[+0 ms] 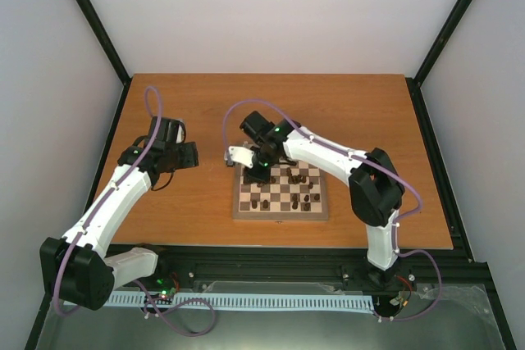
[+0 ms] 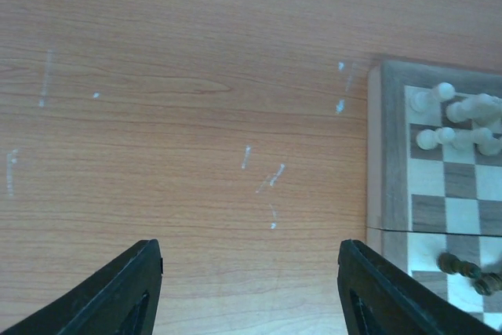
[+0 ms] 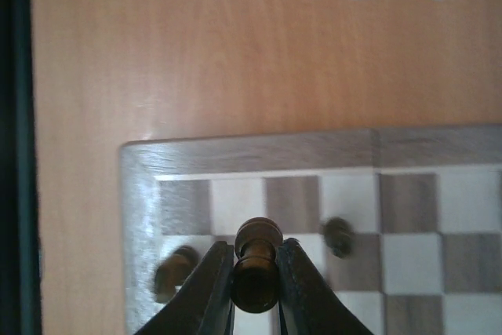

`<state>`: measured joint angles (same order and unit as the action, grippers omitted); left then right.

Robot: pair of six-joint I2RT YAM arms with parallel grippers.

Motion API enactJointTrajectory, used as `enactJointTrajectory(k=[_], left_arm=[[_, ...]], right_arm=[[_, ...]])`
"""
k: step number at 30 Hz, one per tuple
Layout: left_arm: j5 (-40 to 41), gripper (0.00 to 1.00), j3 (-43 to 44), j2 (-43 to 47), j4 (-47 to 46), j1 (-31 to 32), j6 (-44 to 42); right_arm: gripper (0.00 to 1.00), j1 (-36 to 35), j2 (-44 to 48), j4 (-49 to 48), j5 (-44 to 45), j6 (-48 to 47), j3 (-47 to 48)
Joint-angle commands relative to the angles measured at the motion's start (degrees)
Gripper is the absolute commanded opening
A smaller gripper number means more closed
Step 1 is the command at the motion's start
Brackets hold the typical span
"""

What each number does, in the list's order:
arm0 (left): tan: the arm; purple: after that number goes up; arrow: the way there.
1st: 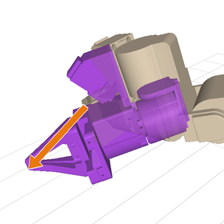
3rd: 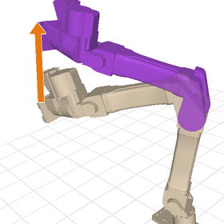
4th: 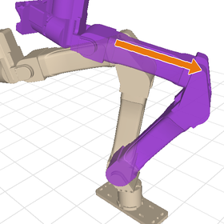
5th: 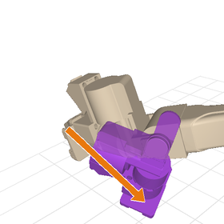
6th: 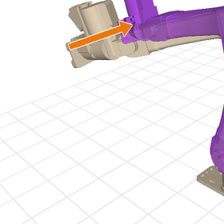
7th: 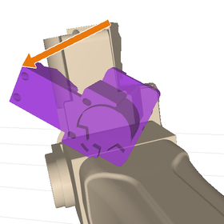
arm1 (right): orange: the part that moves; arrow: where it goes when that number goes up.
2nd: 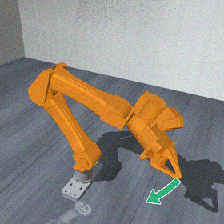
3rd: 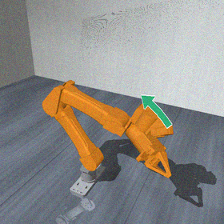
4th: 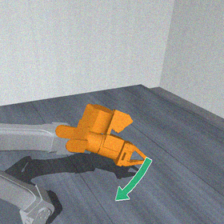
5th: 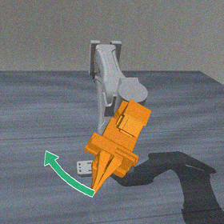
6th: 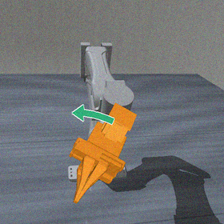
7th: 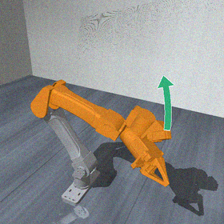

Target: Set up the chess pieces on the board

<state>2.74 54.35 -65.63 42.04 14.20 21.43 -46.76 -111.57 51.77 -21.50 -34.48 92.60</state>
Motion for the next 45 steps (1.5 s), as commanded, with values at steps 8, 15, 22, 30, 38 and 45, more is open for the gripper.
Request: enactJointTrajectory(k=[8,15,22,30,38,45], left_arm=[[7.8,0.68,0.2,1.2,1.4,-1.6,2.9],[11.1,0.71,0.2,1.9,1.8,-1.7,3.5],[11.1,0.71,0.4,1.4,2.1,-1.7,3.4],[10.9,0.71,0.5,1.2,2.2,-1.7,3.1],[10.0,0.71,0.4,1.0,2.0,-1.7,2.7],[9.7,0.71,0.5,0.9,2.0,-1.8,2.4]], right_arm=[[0.12,-7.1,-2.2,3.3,-1.4,-3.1,-1.6],[0.13,-8.4,-4.3,3.3,1.4,-3.0,-1.8],[0.13,-8.7,-5.6,2.9,2.9,-2.8,-2.0],[0.13,-8.7,-6.6,2.6,2.7,-2.5,-2.2],[0.13,-8.7,-7.4,1.9,2.9,-2.1,-2.0],[0.26,-8.4,-6.3,2.0,2.4,-1.6,-1.6]])
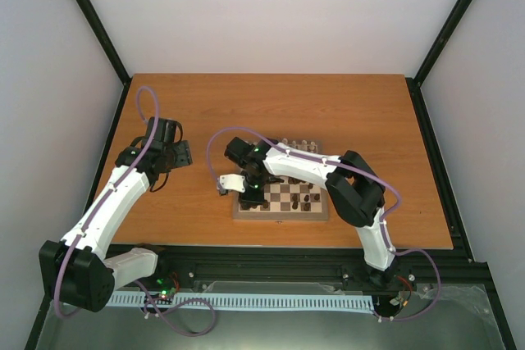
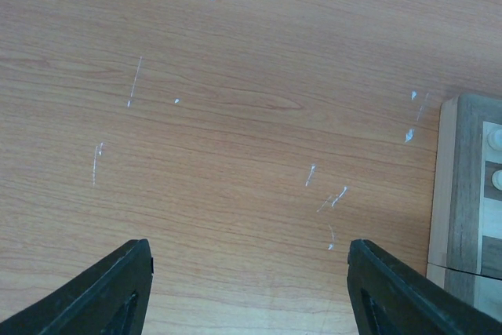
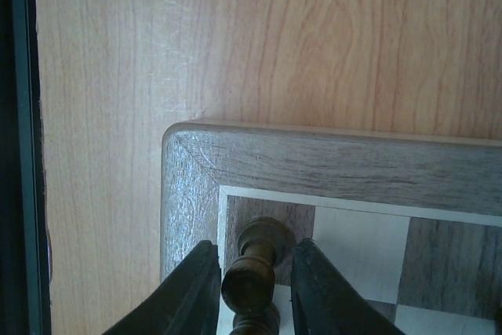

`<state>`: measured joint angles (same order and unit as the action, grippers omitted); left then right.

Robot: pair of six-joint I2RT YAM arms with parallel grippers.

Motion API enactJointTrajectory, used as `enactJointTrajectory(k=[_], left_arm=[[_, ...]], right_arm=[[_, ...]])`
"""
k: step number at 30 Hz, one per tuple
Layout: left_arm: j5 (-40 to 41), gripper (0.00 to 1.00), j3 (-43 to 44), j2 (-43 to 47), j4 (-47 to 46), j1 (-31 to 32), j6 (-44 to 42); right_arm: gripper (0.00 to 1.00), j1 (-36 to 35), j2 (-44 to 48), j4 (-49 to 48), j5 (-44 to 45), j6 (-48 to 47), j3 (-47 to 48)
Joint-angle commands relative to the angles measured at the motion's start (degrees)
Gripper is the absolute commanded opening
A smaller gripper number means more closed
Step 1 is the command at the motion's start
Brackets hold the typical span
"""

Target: Set up the chess pieces on the board

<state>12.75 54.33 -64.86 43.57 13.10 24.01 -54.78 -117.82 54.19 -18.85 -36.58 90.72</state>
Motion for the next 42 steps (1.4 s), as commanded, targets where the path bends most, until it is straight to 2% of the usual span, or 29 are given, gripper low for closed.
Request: enactJointTrajectory(k=[1,8,12,18,28,32,39,42], left_arm=[[-0.4,0.71,0.5,0.2,0.4,-0.6,-0.2],[-1.8,0.71,0.6,0.1,0.1,-0.6,-0.5],[-2.6,0.71,0.5,0.0,-0.1,-0.6,-0.7],[-4.1,0.70,0.4,-0.1,-0.4,-0.6,-1.0],[-5.2,0.70,0.4,-0.4,-0.3,-0.6,-1.4],[-5.4,0.70,0.4,-0.4,-0.5,-0.6,-1.5],[-5.6,0.70,0.4,-0.5,-0.5,-0.6,-1.5],[-5.8,0.70,0.4,-0.5,-0.4,-0.6,-1.6]], right_arm=[[0.27,0.1,0.6,-0.4,-0.4,0.8,0.5],[0.32,6.7,2.4,2.9,-7.6,1.5,5.2],[0.33,8.3,2.2,0.3,-2.3,3.9,4.9],[0.40,8.3,0.5,-2.7,2.6,6.3,4.9],[0.43,8.3,-3.0,-3.6,3.1,6.4,5.9],[0.38,8.2,-4.0,-3.7,2.9,6.3,6.1],[0.15,8.2,-3.9,-4.1,1.6,6.0,5.9],[0.12,8.2,-3.0,-3.8,0.1,5.3,5.6]])
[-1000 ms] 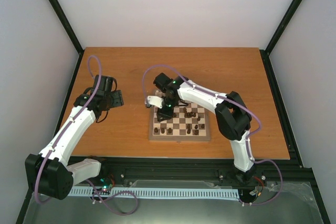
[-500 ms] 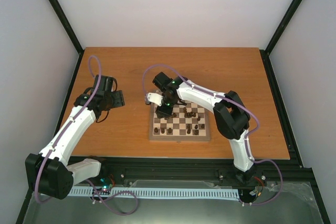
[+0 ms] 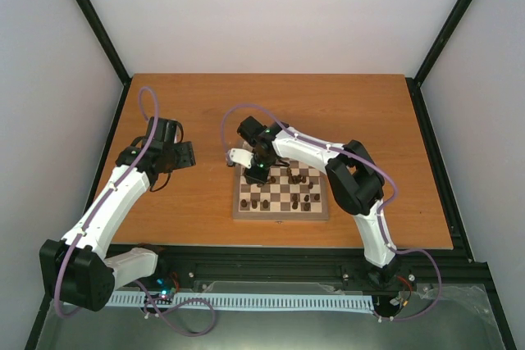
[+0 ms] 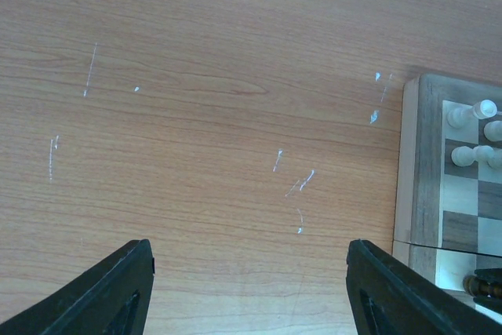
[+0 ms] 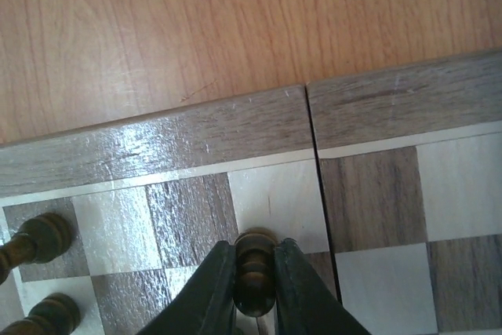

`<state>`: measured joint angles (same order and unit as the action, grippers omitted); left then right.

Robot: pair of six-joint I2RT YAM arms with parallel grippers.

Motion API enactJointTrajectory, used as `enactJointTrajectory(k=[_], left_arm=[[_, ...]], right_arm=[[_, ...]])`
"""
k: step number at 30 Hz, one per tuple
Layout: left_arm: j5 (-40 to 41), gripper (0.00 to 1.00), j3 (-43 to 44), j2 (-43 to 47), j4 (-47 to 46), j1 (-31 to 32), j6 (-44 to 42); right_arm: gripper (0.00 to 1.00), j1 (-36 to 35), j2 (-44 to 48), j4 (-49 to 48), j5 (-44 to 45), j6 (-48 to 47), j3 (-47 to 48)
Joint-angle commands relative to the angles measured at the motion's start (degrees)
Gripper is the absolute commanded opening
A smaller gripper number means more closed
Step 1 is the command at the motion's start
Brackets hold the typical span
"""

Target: Set up the chess pieces on the board

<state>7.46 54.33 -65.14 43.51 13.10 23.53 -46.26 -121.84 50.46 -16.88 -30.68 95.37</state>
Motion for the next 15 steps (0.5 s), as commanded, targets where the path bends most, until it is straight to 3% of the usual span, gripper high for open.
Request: enactJointTrajectory(k=[1,15], left_arm=[[-0.5,0.70,0.3,-0.2,-0.4,-0.6,-1.1],[-1.3,0.70,0.3,-0.5,-0.6,-0.6,-1.3]], right_arm=[[0.11,-0.4,1.3,0.3,-2.6,-0.9,0.9],[0.09,-3.2,2.4,3.4,-4.5,-5.2,-1.1]])
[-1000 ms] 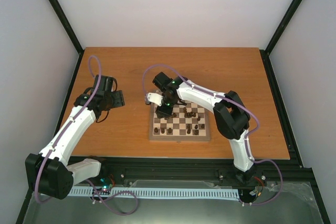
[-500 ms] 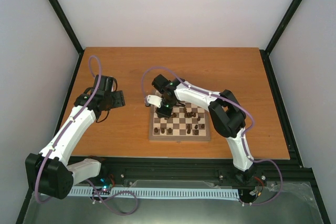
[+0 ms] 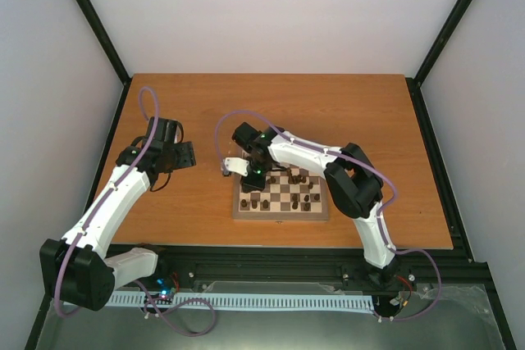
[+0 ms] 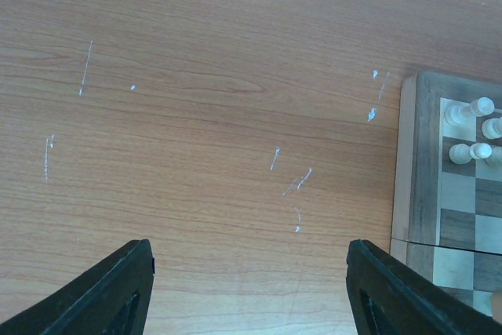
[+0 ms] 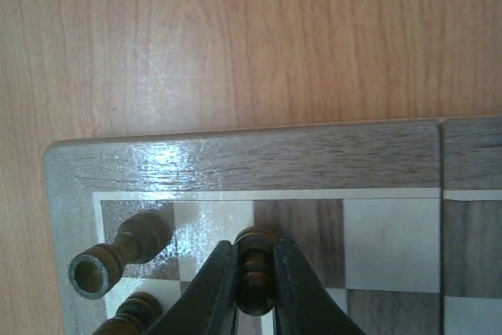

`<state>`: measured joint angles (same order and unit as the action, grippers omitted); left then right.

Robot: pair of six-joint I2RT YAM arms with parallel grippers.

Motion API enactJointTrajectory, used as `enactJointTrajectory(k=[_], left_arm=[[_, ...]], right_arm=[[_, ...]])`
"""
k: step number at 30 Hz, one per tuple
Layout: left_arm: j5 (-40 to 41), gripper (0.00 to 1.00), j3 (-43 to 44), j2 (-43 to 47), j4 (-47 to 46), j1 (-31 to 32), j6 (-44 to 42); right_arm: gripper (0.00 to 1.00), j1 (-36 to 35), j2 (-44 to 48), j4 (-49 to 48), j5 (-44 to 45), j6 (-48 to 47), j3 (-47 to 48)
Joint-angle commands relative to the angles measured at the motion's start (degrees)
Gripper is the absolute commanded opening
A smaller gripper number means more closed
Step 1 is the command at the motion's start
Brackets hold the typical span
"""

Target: Set up the chess pieces on the board

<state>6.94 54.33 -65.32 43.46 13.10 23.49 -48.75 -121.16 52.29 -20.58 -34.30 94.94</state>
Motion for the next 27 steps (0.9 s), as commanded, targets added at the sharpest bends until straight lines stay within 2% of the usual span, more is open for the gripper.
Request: enactJointTrajectory(k=[1,23,27], left_arm=[[-0.8,0.70,0.3,-0.3,-0.5,-0.6,-1.3],[-1.6,0.70,0.4,-0.8,-0.5,-0.6,-1.7],[-1.8,0.70,0.4,-0.9,-0.6,-0.6,-1.7]], right_arm=[[0.09,-0.8,1.7,1.6,-0.7,-1.7,-0.6],[0.11,-2.3,0.7,2.0,0.1,-2.2,-1.1],[0.14,-2.6,0.6,1.9,0.5,-2.2,-1.0]])
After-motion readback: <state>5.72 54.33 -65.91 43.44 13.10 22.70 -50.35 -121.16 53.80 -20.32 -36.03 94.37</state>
